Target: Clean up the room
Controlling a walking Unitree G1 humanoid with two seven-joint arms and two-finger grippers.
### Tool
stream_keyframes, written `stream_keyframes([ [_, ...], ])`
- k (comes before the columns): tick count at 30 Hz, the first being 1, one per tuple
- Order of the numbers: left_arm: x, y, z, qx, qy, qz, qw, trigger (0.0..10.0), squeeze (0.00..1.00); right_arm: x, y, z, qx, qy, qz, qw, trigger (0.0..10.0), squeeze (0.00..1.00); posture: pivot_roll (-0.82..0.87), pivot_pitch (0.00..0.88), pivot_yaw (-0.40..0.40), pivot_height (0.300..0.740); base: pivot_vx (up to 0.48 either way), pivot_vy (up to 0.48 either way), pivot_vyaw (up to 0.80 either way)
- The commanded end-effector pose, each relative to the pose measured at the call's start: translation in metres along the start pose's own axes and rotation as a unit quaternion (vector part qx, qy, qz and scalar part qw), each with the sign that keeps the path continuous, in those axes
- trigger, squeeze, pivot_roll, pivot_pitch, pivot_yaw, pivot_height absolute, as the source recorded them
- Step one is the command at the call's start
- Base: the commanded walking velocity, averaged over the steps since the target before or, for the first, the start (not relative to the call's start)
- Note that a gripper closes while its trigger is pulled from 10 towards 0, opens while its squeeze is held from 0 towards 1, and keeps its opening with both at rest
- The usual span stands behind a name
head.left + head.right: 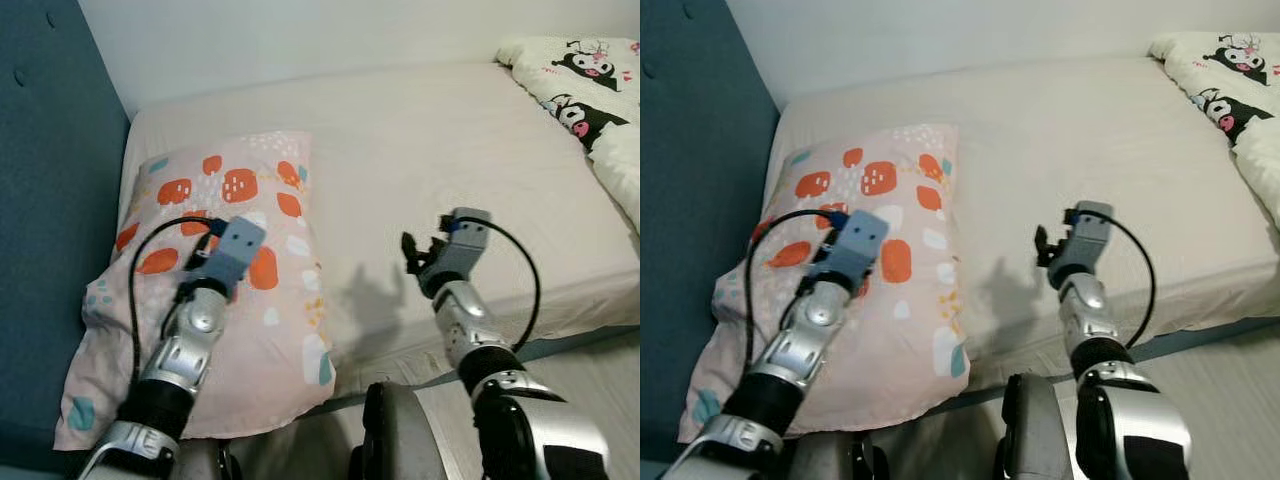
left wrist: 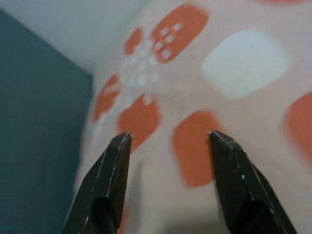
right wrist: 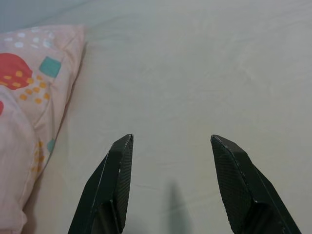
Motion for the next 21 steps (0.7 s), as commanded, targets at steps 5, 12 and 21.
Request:
stream_keyframes([
  [5, -0.016, -0.005, -0.060, 0.101, 0.094, 0.030, 0.990, 10.0, 0.00, 0.000, 0.006, -0.010, 0.012, 0.020, 0.005, 1.000, 10.0, 0.00, 0.07, 0.294, -0.051, 0.578, 0.000, 0.000, 0.00],
  [12, -0.026, -0.025, -0.080, 0.109, 0.112, -0.007, 0.988, 10.0, 0.00, 0.000, 0.012, -0.013, 0.008, 0.023, 0.013, 1.000, 10.0, 0.00, 0.07, 0.290, -0.051, 0.578, 0.000, 0.000, 0.00],
  [21, 0.007, -0.019, -0.034, -0.347, 0.112, -0.014, 0.931, 10.0, 0.00, 0.002, 0.012, -0.008, 0.026, 0.018, 0.012, 0.999, 10.0, 0.00, 0.06, 0.296, -0.045, 0.578, 0.000, 0.000, 0.00],
])
Point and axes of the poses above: a point about 5 cm out from each wrist's last joint towards the gripper, its own x axis pointing out of the wrist towards the gripper, its own z axis along the axis of the wrist's last joint, y = z × x, the point moved 6 cm from there along x, pointing out of the wrist towards the gripper, and after that the axes turned 13 degrees about x, right-handed, at the moved point
